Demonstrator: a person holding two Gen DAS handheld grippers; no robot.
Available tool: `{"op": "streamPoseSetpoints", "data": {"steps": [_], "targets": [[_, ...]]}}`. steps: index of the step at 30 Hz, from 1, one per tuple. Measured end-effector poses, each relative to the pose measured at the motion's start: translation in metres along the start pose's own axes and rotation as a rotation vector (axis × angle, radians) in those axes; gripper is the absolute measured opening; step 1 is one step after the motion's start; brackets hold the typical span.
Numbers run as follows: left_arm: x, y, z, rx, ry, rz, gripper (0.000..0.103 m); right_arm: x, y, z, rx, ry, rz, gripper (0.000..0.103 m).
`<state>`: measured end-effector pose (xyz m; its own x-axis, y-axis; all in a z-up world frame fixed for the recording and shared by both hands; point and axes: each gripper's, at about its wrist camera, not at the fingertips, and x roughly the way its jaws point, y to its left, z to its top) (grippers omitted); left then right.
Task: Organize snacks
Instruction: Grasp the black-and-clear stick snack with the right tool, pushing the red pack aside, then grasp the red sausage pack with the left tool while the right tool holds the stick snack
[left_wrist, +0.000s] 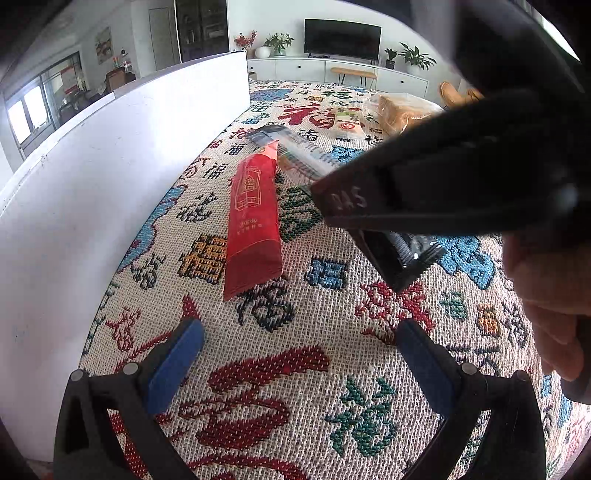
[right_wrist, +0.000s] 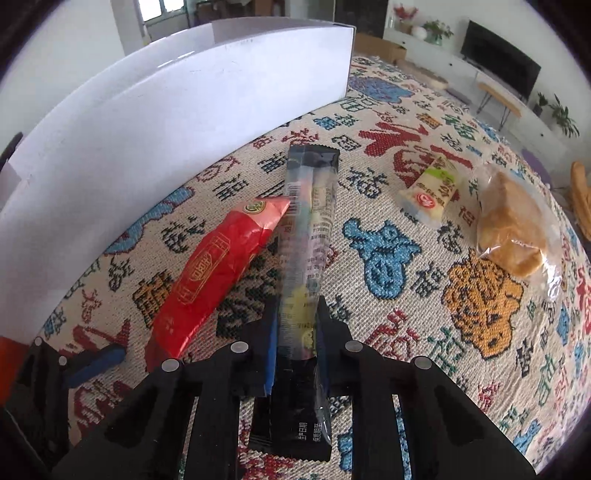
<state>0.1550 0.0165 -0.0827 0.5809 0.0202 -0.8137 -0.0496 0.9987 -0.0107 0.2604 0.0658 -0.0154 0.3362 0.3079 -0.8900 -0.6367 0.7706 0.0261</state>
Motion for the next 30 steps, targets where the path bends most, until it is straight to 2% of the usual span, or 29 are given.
{"op": "streamPoseSetpoints", "data": {"steps": [6, 10, 14, 17, 18, 20, 22, 24, 28, 30], "targets": [[-0.003, 0.002, -0.001, 0.000, -0.001, 0.001, 0.103, -0.047, -0.025, -0.034, 0.077, -0.099, 0.004, 0.017], [-0.004, 0.000, -0.002, 0.000, -0.002, 0.002, 0.103, -0.093, -0.058, -0.082, 0.193, -0.173, 0.002, 0.017], [-0.003, 0.000, -0.001, 0.000, -0.001, 0.002, 0.103, -0.120, -0.094, -0.140, 0.336, -0.219, -0.084, 0.018], [-0.003, 0.000, -0.001, 0.001, -0.001, 0.001, 0.103, -0.107, -0.120, -0.168, 0.422, -0.193, -0.149, 0.019], [-0.003, 0.000, -0.001, 0.001, -0.001, 0.001, 0.103, -0.099, -0.127, -0.174, 0.450, -0.177, -0.154, 0.021], [-0.001, 0.001, -0.002, 0.001, -0.001, 0.001, 0.103, -0.091, -0.136, -0.186, 0.489, -0.179, -0.173, 0.033], [-0.002, 0.001, -0.002, 0.001, -0.001, 0.001, 0.103, -0.088, -0.139, -0.193, 0.524, -0.199, -0.170, 0.058], [-0.002, 0.001, -0.002, 0.000, -0.001, 0.001, 0.103, -0.088, -0.137, -0.199, 0.544, -0.256, -0.165, 0.065], [-0.002, 0.001, -0.004, -0.008, -0.001, -0.006, 0.103, -0.086, -0.130, -0.196, 0.510, -0.231, -0.202, 0.071], [-0.004, 0.007, -0.001, -0.036, 0.002, -0.047, 0.103, -0.084, -0.127, -0.195, 0.496, -0.221, -0.214, 0.073]]}}
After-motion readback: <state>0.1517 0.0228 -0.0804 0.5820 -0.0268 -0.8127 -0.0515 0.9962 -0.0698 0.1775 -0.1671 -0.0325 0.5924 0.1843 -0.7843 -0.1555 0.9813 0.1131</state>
